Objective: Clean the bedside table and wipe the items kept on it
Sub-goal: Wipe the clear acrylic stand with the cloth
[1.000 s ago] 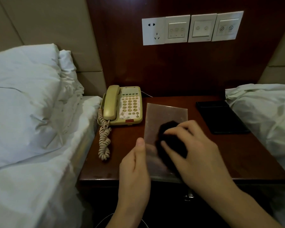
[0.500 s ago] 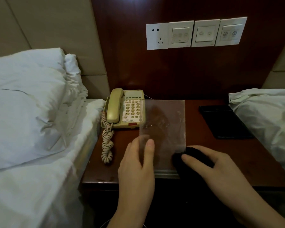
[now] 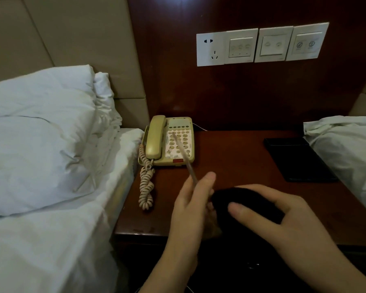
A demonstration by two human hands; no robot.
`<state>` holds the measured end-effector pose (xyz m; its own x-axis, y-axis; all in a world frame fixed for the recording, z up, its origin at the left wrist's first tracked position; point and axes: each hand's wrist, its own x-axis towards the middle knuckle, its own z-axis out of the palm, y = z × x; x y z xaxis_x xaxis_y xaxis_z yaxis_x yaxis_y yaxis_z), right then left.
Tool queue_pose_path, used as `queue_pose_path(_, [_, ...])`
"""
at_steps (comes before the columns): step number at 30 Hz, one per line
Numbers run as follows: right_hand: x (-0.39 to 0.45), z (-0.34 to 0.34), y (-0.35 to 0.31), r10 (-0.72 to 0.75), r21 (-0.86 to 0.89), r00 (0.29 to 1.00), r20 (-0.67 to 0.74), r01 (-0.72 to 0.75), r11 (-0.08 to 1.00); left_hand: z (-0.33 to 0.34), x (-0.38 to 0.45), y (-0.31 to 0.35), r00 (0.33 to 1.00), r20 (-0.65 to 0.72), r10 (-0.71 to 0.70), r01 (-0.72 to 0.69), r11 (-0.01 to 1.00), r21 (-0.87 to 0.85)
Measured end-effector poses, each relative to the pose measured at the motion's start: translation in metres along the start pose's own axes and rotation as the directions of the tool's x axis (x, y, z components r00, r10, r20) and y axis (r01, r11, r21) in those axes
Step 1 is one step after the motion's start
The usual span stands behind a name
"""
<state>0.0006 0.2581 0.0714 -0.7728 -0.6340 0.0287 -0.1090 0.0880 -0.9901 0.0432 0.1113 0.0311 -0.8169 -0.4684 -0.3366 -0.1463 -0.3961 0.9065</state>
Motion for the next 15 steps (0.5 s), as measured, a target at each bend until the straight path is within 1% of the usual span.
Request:
queue_pose_path(1, [0.001, -0.002, 0.001, -0.026, 0.031, 0.996, -0.089, 0.029, 0.999, -0.003, 0.004, -0.001, 0.997, 0.067, -0.04, 0.046, 0.995, -0.087])
queue_pose_path(2, [0.003, -0.003, 0.002, -0.041, 0.052, 0.983, -0.177, 0.051, 0.997, -0.003, 0.004, -0.001, 0.991, 0.125, -0.04, 0.061, 0.985, -0.163])
queue_pose_path(4, [0.006, -0.008, 0.007, -0.016, 0.125, 0.948, -0.317, 0.059, 0.99, -0.004, 0.001, 0.002, 0.978, 0.209, -0.003, 0.059, 0.962, -0.265])
queue_pose_path(6, [0.009, -0.012, 0.01, 0.025, 0.196, 0.91, -0.415, 0.062, 0.979, -0.01, 0.003, 0.0, 0.96, 0.277, 0.025, 0.074, 0.936, -0.343])
queue_pose_path(8, [0.009, -0.014, 0.011, 0.01, 0.182, 0.875, -0.483, 0.089, 0.979, -0.016, 0.008, -0.004, 0.94, 0.337, 0.06, 0.067, 0.933, -0.354])
queue_pose_path(10, [0.007, -0.011, 0.007, -0.048, 0.13, 0.859, -0.51, 0.132, 0.983, -0.015, 0.01, -0.006, 0.939, 0.327, 0.104, -0.004, 0.957, -0.291])
queue_pose_path(12, [0.004, -0.006, 0.004, -0.13, 0.035, 0.858, -0.497, 0.169, 0.985, -0.012, 0.011, -0.007, 0.941, 0.302, 0.15, -0.091, 0.975, -0.2])
queue_pose_path(15, [0.001, -0.002, 0.008, -0.242, -0.148, 0.839, -0.488, 0.193, 0.97, -0.008, 0.01, -0.009, 0.948, 0.271, 0.166, -0.131, 0.981, -0.143])
